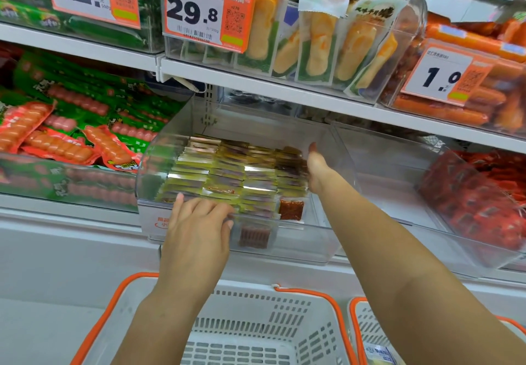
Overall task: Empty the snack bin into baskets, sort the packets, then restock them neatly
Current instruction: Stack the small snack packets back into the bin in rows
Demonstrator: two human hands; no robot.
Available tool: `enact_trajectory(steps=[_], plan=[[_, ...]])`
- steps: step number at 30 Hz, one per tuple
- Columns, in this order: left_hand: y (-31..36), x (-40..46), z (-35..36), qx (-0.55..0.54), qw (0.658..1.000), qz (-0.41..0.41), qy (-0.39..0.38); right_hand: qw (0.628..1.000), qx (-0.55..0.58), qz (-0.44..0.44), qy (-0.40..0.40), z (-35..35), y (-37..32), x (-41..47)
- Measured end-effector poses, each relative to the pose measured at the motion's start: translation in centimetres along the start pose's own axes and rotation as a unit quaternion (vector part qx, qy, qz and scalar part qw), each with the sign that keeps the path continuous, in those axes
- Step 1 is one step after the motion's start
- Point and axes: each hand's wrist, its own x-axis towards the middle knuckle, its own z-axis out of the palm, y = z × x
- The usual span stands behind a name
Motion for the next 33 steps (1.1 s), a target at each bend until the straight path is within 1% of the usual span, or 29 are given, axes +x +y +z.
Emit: enact_trajectory(steps=[2,4,5,7,9,10,11,13,15,18,21,25,28,33], plan=[[0.0,0.1,0.1,0.004,1.000,0.006,0.009,1.000,-0.022,-0.004,0.008,0.5,-0.3,-0.1],[-0.2,0.2,0.1,0.007,1.000,0.005,0.007,0.992,-0.118,-0.035,0.026,1.2,-0.6,-0.6],[-0.2,0.2,0.1,0.007,1.000,0.003,0.004,0.980,-0.184,-0.070,0.043,1.4,-0.7,-1.2],[-0.2,0.2,-0.1,0.011,1.000,0.005,0.004,0.938,-0.288,-0.182,0.059,1.1,-0.7,-2.8],[-0.1,0.2,-0.2,0.014,1.000,0.011,0.012,0.887,-0.356,-0.292,0.029,-0.1,-0.6,-5.6],[-0.1,0.2,-0.3,0.015,1.000,0.015,0.017,0.860,-0.387,-0.332,0.013,-0.9,-0.3,-7.3],[-0.1,0.3,-0.4,0.016,0.999,0.018,0.021,0.835,-0.419,-0.357,0.003,-1.8,0.2,-9.1],[-0.3,0.4,-0.6,0.021,0.999,0.017,0.030,0.796,-0.476,-0.374,-0.004,-3.3,1.5,-12.2],[-0.5,0.4,-1.1,0.030,0.999,0.014,0.037,0.776,-0.513,-0.367,-0.017,-4.5,3.2,-14.5],[-0.6,0.1,-2.0,0.042,0.998,0.007,0.037,0.765,-0.541,-0.349,-0.021,-5.4,6.1,-15.7],[-0.8,-0.4,-2.1,0.049,0.999,0.000,0.019,0.761,-0.540,-0.359,0.010,-5.4,7.9,-15.4],[-0.9,-0.1,-1.7,0.058,0.998,-0.017,0.008,0.789,-0.491,-0.367,0.046,-4.7,8.4,-14.8],[-0.9,0.4,-1.4,0.055,0.998,-0.039,0.018,0.801,-0.442,-0.398,0.067,-4.5,8.9,-14.7],[-1.1,1.6,-0.6,0.047,0.996,-0.066,0.041,0.804,-0.404,-0.427,0.088,-3.8,8.8,-13.2]])
